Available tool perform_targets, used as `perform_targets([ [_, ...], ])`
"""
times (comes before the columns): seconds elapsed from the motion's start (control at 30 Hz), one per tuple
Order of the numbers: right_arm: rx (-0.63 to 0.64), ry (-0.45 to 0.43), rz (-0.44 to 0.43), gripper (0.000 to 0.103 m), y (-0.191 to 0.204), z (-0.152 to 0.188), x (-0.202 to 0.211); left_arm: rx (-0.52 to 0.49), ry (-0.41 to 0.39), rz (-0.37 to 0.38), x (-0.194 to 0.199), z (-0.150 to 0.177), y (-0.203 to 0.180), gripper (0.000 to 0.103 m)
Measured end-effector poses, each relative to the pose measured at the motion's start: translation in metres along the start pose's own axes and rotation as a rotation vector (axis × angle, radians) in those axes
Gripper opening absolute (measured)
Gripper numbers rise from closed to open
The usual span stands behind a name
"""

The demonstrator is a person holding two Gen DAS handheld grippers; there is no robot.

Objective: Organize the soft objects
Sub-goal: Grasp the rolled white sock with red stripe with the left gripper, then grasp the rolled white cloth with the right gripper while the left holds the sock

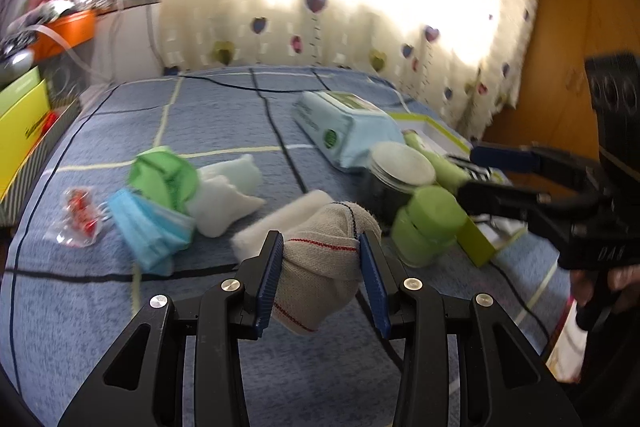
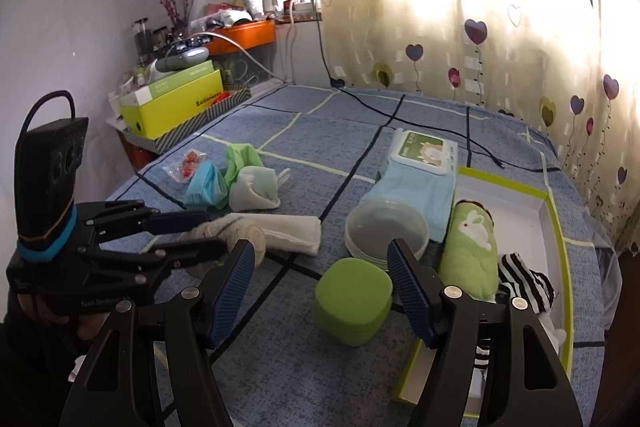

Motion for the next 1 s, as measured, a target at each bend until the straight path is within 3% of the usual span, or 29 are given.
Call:
perform_targets([
  [0.33,0.101,0.079,-0.029,0.069,0.033,-0.008,-0.034,0.150,-0.082,-0.053,0.024,-0.009,0.048,0.040],
  [0.63,0.222,0.232,-0.024,0.069,0.056,0.003,-0.082,0.192,-0.093,-0.068,0.028,-0.009,0.074,0.040],
  [1.0,0.306,0.324,-0.013,0.069,0.067,0.008,-0.119,0.218,-0.089,-0.060,0.025,-0.008,0.087,0.040],
])
Point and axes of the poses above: each gripper's, at about its wrist camera, not at the fingertips, and x roughly against the way its jaws point, y to its left, z to its underside, the point moved 9 cm from there along -x, roughly the way its jaws point, and after that the axes turned 6 degrees about x, right-handed, at the moved point
